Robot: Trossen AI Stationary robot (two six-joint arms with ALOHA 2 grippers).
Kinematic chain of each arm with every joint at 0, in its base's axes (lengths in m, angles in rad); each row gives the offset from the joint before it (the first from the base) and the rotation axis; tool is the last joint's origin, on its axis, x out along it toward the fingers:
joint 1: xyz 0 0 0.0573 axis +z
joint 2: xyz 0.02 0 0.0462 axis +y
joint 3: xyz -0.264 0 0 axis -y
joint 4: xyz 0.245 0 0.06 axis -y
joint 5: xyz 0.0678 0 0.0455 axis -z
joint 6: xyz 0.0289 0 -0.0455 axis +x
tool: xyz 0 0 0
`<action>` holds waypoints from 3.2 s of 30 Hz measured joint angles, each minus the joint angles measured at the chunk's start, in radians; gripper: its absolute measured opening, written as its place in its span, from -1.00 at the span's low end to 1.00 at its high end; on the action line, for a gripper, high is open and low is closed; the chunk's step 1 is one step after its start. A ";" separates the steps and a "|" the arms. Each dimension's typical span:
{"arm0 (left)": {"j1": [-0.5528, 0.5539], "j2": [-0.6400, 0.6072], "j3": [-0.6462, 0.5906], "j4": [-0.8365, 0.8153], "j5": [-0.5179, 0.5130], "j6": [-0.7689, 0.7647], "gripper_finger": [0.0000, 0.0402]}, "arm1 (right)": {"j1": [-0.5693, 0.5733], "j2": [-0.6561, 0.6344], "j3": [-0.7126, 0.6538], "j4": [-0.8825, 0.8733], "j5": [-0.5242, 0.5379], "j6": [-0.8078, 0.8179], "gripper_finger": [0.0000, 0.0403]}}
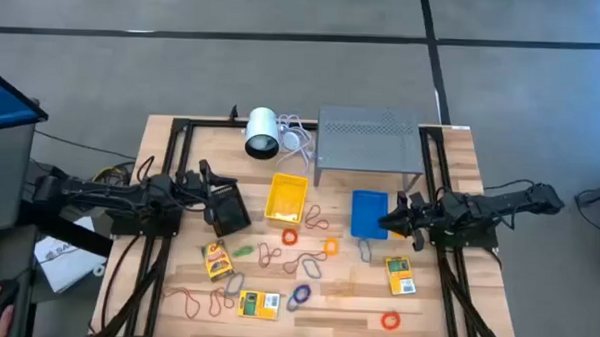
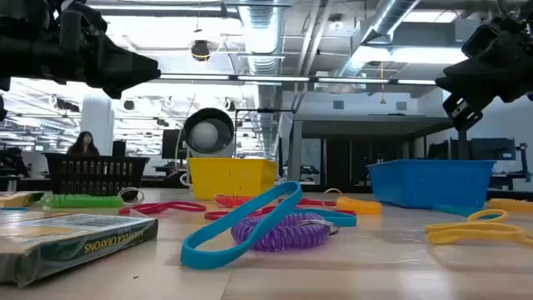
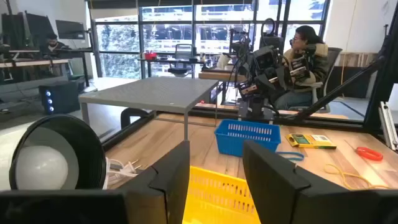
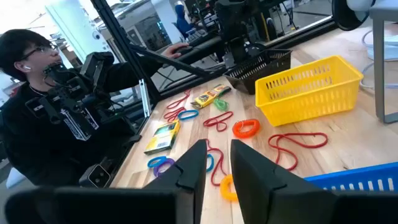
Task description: Pick & Place Office Desk Supplies
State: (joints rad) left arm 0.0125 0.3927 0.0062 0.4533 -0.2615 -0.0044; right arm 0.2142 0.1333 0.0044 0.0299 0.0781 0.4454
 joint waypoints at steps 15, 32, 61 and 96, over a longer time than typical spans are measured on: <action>0.000 0.000 0.000 0.000 0.000 0.000 -0.29 | 0.000 0.000 0.000 0.000 0.000 0.000 -0.65; 0.000 0.000 0.000 0.000 0.000 0.000 -0.29 | 0.000 0.000 0.000 0.000 0.000 0.000 -0.65; 0.000 0.000 0.000 0.000 0.000 0.000 -0.29 | 0.000 0.000 0.000 0.000 0.000 0.000 -0.65; 0.000 0.000 0.000 0.041 0.001 -0.088 -0.29 | 0.000 0.000 0.000 0.030 0.001 0.000 -0.65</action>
State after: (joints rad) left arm 0.0128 0.3928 0.0062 0.4946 -0.2607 -0.0924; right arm 0.2142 0.1337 0.0047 0.0598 0.0790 0.4451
